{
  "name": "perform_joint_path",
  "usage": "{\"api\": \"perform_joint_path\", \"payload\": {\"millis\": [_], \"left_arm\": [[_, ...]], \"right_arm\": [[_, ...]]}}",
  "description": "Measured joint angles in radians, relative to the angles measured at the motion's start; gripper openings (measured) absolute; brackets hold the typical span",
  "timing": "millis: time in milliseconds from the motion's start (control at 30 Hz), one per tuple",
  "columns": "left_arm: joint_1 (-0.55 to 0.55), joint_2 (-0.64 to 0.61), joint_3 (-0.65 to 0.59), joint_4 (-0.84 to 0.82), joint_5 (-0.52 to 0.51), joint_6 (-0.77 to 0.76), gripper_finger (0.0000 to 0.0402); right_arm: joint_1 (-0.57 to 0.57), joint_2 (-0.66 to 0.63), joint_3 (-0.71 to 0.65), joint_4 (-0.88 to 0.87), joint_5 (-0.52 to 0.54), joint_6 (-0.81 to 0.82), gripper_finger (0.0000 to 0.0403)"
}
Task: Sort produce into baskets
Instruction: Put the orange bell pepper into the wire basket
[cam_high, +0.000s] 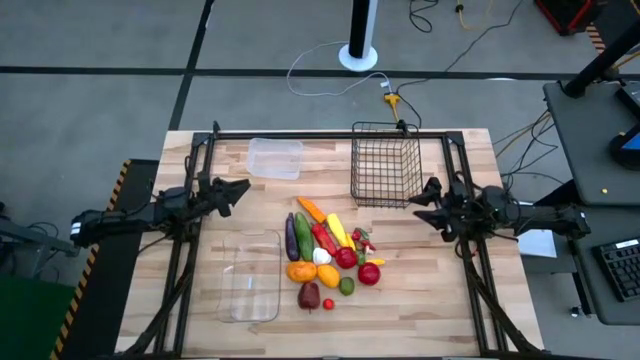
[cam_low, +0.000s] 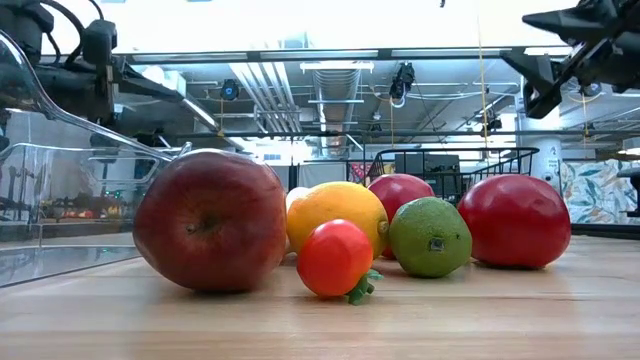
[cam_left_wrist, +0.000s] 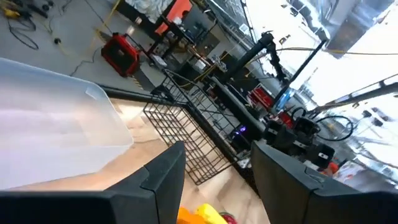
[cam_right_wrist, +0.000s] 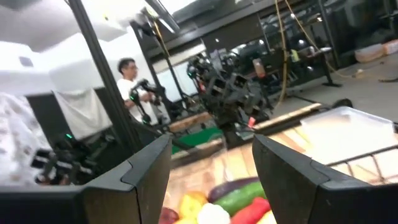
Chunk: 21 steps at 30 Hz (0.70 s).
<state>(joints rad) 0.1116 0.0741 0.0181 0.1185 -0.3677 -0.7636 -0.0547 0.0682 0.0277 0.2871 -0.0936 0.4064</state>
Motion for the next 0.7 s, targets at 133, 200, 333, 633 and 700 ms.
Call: {"api": "perform_joint_path", "payload": {"millis": [133,200,333,633,700], "left_arm": [[-0.003,0.033,0.000,0.179,0.126,0.030,0.0166],[-0.009,0.059,0.001,0.267,0.163,0.062,0.0166],[-0.013,0.130,0.052,0.251,0.169,0.095,0.0166],[-0.028,0.431,0.345,-0.025,0.170,0.239,0.0166],[-0.033,0.510,0.423,-0.148,0.170,0.273,0.0166]], "right_arm": [[0.000,0.000,0.000,0.030,-0.025,0.052,0.0217],[0.000,0.000,0.000,0.035,-0.027,0.073,0.0217],[0.000,0.000,0.004,0.034,-0.027,0.108,0.0217],[0.000,0.064,0.195,-0.257,0.083,0.086,0.0217],[0.000,0.098,0.253,-0.352,0.130,0.081,0.0217]]}}
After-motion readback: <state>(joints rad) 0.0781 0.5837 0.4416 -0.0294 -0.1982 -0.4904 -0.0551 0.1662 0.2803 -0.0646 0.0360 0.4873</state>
